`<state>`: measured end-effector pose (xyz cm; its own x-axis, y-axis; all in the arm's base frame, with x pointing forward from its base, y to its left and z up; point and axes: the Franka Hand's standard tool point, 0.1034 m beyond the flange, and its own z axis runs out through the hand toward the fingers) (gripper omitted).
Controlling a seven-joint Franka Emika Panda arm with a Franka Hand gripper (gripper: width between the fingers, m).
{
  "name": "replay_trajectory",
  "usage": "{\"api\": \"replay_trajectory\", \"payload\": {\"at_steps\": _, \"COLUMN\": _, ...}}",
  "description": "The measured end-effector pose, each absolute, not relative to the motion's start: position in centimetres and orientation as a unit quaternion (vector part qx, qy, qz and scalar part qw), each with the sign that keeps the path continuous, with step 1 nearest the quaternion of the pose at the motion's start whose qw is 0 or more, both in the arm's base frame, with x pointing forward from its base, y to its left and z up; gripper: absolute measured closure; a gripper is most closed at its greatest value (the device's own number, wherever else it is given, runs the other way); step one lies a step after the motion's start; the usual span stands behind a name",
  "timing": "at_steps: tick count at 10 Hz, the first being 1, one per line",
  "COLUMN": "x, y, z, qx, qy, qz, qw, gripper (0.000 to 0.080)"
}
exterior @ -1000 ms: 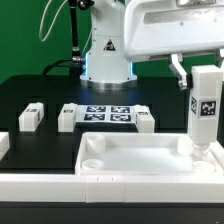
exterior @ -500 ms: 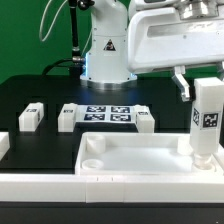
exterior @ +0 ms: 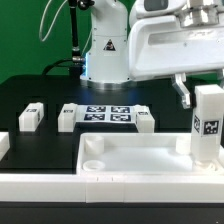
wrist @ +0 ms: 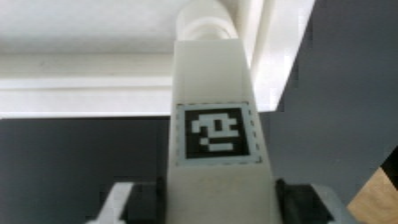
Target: Assemble desk
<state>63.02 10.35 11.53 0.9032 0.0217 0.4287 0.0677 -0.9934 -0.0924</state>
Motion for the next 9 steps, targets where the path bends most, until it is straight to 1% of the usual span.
{"api": "replay_trajectory", "payload": {"at_steps": 2, "x": 62.97, "y": 10.7, "z": 11.45, "qx": -0.97, "qy": -0.015, "qz": -0.235, "qw": 0.054, "gripper": 0.0511}}
{"api": "replay_trajectory", "payload": {"at_steps": 5, "x": 62.97, "y": 10.82, "z": 11.44, "qx": -0.964, "qy": -0.003, "qz": -0.262, "qw": 0.046, "gripper": 0.0511}}
{"api": "replay_trajectory", "payload": {"at_steps": 6, "x": 62.97, "y": 10.81, "z": 11.44, "qx": -0.964, "qy": -0.006, "qz": -0.262, "qw": 0.045, "gripper": 0.0448}}
{"api": "replay_trajectory", "payload": {"at_steps": 7, "x": 62.97, "y": 10.82, "z": 11.43, "qx": -0.964, "qy": -0.007, "qz": -0.262, "qw": 0.045, "gripper": 0.0312}}
{"api": "replay_trajectory", "payload": {"at_steps": 8, "x": 62.97, "y": 10.83, "z": 11.43, "qx": -0.964, "qy": -0.007, "qz": -0.262, "qw": 0.045, "gripper": 0.0312}}
{"api": "replay_trajectory", "payload": {"at_steps": 9, "x": 62.97, "y": 10.83, "z": 11.43, "qx": -0.964, "qy": -0.007, "qz": -0.262, "qw": 0.045, "gripper": 0.0186}}
